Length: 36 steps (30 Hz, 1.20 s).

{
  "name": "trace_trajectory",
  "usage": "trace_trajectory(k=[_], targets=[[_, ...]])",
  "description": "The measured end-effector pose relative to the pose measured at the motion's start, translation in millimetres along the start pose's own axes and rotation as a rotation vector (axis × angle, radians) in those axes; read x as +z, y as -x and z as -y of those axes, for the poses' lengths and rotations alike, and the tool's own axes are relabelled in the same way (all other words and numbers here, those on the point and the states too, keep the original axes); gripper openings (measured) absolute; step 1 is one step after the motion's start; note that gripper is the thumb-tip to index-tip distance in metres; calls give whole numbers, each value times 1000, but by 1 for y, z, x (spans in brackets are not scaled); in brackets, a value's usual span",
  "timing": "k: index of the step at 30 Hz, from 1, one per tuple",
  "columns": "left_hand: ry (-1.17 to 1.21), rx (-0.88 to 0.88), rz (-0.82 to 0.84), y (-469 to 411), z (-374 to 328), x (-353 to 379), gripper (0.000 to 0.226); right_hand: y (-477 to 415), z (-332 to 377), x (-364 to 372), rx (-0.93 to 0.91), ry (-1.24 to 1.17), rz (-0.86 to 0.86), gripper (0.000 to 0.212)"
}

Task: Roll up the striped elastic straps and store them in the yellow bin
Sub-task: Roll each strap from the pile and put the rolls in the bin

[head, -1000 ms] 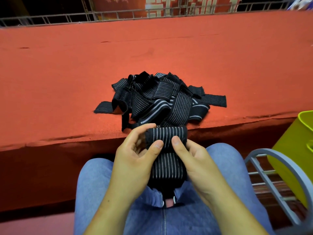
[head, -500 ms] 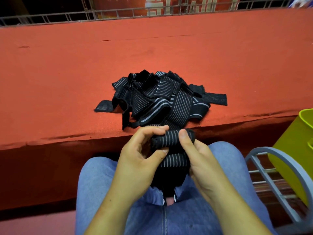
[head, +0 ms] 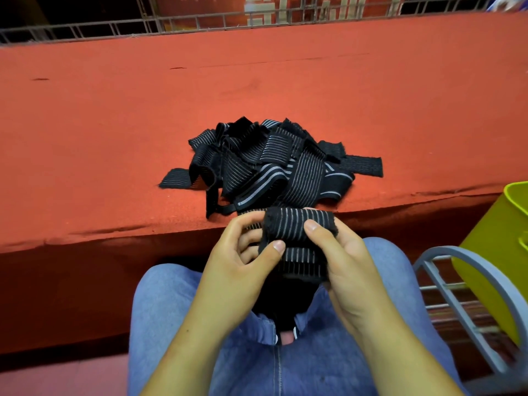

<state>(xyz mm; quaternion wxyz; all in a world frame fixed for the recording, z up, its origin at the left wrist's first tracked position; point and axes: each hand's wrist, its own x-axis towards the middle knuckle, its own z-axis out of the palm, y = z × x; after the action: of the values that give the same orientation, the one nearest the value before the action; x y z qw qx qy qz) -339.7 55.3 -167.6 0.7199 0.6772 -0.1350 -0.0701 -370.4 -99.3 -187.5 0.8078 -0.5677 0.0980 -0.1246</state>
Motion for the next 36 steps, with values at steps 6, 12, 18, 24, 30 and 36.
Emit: trace_trajectory(k=[6,12,18,24,30,36], targets=[[-168,93,-14,-3,4,-6,16,0,3,1,-29,-37,-39,26],[-279,176,-20,-1,2,-7,18,0,5,0,-26,-75,-77,30],[-203,112,15,0,2,-5,42,0,6,-1,-34,-119,-55,43],[-194,101,14,1,4,-5,40,0,6,-1,-42,-125,-49,45],[-94,59,54,0,10,-5,33,1,4,-1,-35,-85,-67,41],[-78,39,76,-2,15,-7,20,0,2,-3,-62,-48,-63,28]])
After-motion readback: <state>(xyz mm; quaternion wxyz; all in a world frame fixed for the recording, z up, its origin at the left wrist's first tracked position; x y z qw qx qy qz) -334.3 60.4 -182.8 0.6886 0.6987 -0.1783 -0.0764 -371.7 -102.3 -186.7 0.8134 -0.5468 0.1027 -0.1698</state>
